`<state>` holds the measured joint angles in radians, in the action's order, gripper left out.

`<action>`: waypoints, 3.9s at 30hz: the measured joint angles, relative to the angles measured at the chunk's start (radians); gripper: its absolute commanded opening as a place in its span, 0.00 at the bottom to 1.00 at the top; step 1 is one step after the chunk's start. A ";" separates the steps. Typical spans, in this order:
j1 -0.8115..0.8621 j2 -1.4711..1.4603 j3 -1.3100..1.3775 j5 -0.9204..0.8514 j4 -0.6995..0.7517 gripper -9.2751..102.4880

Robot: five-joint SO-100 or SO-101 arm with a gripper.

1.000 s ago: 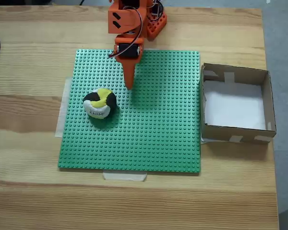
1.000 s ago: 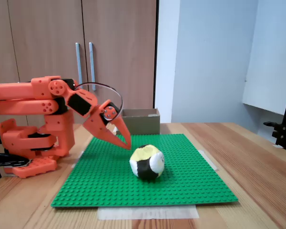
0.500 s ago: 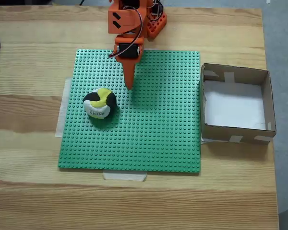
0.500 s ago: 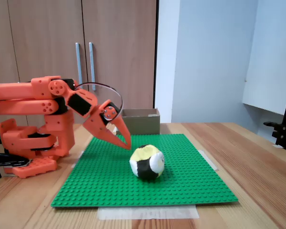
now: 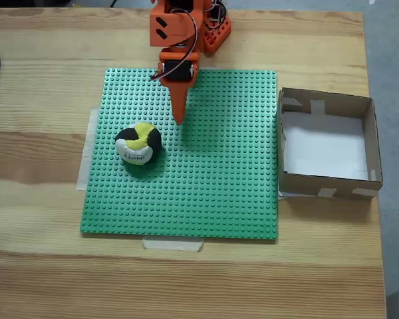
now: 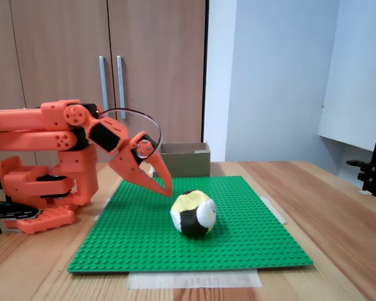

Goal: Pick the ball and put it in the box.

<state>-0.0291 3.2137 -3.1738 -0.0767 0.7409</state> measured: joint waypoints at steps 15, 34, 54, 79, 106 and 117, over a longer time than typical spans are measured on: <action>0.000 0.000 0.000 0.000 0.000 0.08; 0.000 0.000 0.000 0.000 0.000 0.08; 0.000 0.000 0.000 0.000 0.000 0.08; 0.000 0.000 0.000 -0.015 0.000 0.08; -0.009 -0.006 0.081 -0.023 0.087 0.08; 0.008 -0.176 0.318 -0.037 0.144 0.08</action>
<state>-0.0215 3.0373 -2.8563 -0.1135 0.8851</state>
